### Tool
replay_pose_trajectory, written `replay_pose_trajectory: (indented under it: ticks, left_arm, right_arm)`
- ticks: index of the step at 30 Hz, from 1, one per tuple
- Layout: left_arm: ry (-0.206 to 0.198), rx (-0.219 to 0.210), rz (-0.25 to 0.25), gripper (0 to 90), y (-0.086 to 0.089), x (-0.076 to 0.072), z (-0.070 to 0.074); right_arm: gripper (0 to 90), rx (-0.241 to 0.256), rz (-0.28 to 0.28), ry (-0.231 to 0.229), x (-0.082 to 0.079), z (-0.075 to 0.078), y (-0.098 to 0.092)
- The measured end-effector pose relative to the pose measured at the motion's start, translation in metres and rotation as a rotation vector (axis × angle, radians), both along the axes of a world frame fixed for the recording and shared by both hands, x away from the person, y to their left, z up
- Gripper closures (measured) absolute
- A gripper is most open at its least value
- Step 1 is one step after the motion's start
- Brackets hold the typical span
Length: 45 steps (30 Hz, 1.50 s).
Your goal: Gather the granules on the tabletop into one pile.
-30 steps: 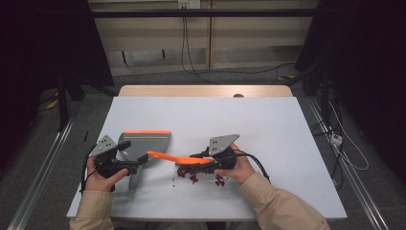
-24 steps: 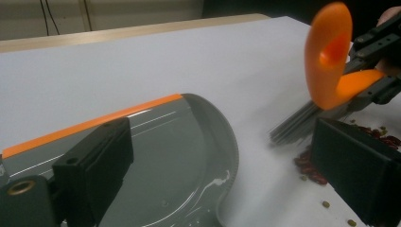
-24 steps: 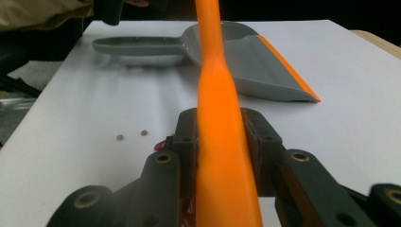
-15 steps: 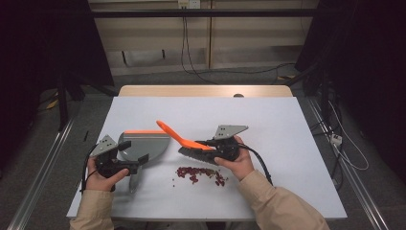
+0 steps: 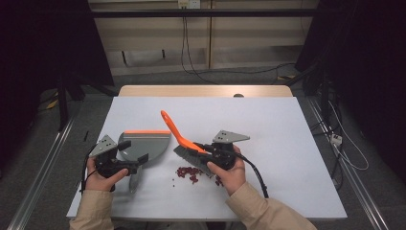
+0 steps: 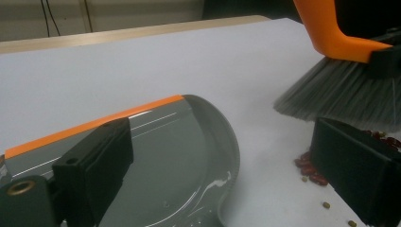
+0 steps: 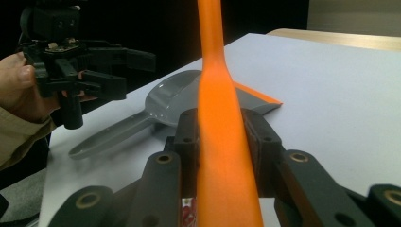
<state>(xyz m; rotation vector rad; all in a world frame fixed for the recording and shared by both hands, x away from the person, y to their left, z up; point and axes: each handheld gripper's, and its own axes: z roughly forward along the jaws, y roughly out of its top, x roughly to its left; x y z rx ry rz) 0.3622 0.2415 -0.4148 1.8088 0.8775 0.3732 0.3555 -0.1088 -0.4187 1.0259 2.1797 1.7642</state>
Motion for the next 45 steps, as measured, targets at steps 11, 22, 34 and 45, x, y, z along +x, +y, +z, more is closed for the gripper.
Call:
replay_pose_trajectory:
  ticks: [11, 22, 34, 45]
  left_arm:
    - [-0.010, 0.000, 0.005, 7.2, 0.002, -0.001, 0.002]
    - [-0.015, 0.001, 0.013, 7.2, 0.004, -0.001, 0.003]
    - [-0.017, 0.002, 0.013, 7.2, 0.003, -0.002, 0.003]
    - [-0.019, 0.004, 0.008, 7.2, 0.002, -0.002, 0.004]
  right_arm:
    - [70.9, 0.076, 0.042, 0.046, -0.018, -0.009, 0.027]
    - [70.9, 0.113, 0.083, 0.186, -0.031, -0.028, 0.051]
    - [71.2, 0.039, -0.020, 0.222, -0.021, -0.040, 0.029]
    - [70.8, 0.028, -0.099, 0.241, -0.015, -0.040, 0.003]
